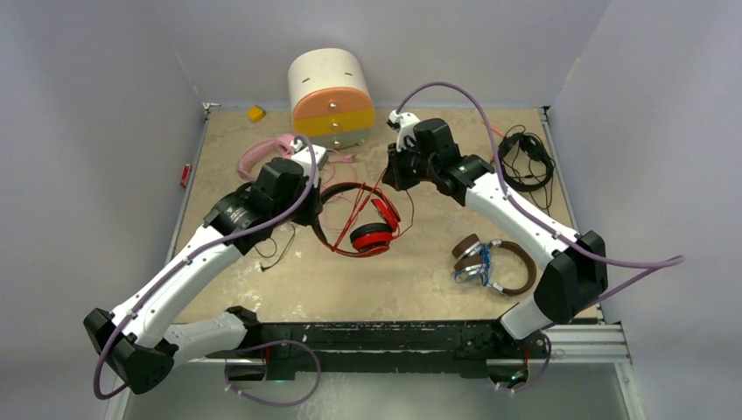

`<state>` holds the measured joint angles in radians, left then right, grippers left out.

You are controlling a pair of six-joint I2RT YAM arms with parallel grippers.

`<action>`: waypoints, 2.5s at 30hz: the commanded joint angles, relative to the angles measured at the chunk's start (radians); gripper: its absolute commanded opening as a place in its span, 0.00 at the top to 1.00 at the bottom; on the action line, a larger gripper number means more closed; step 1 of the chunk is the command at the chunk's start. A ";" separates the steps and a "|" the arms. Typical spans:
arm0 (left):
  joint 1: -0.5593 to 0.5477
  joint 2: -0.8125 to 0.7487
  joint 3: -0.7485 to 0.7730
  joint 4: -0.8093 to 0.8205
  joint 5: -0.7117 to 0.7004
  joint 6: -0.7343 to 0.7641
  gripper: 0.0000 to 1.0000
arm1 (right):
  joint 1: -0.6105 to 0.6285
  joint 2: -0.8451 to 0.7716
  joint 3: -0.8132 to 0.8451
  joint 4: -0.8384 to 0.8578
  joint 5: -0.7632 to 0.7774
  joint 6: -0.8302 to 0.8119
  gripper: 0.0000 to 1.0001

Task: Wrap the headphones
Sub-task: Wrap the headphones cable around the headphones.

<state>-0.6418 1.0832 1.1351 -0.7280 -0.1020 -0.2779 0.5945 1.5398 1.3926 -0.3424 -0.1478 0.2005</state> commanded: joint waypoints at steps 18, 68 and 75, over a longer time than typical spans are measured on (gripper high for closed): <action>-0.008 0.014 0.194 -0.129 0.316 -0.150 1.00 | -0.065 -0.100 -0.283 0.460 -0.212 0.073 0.93; -0.007 0.185 0.536 -0.197 0.124 -0.422 1.00 | -0.034 0.157 -0.779 1.443 -0.359 0.333 0.79; -0.006 0.227 0.602 -0.212 0.037 -0.454 1.00 | 0.017 0.179 -0.806 1.463 -0.341 0.329 0.84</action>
<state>-0.6441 1.3071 1.6592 -0.9768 -0.0002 -0.6727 0.5842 1.7161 0.6037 1.0481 -0.4900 0.5304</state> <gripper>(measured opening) 0.061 0.174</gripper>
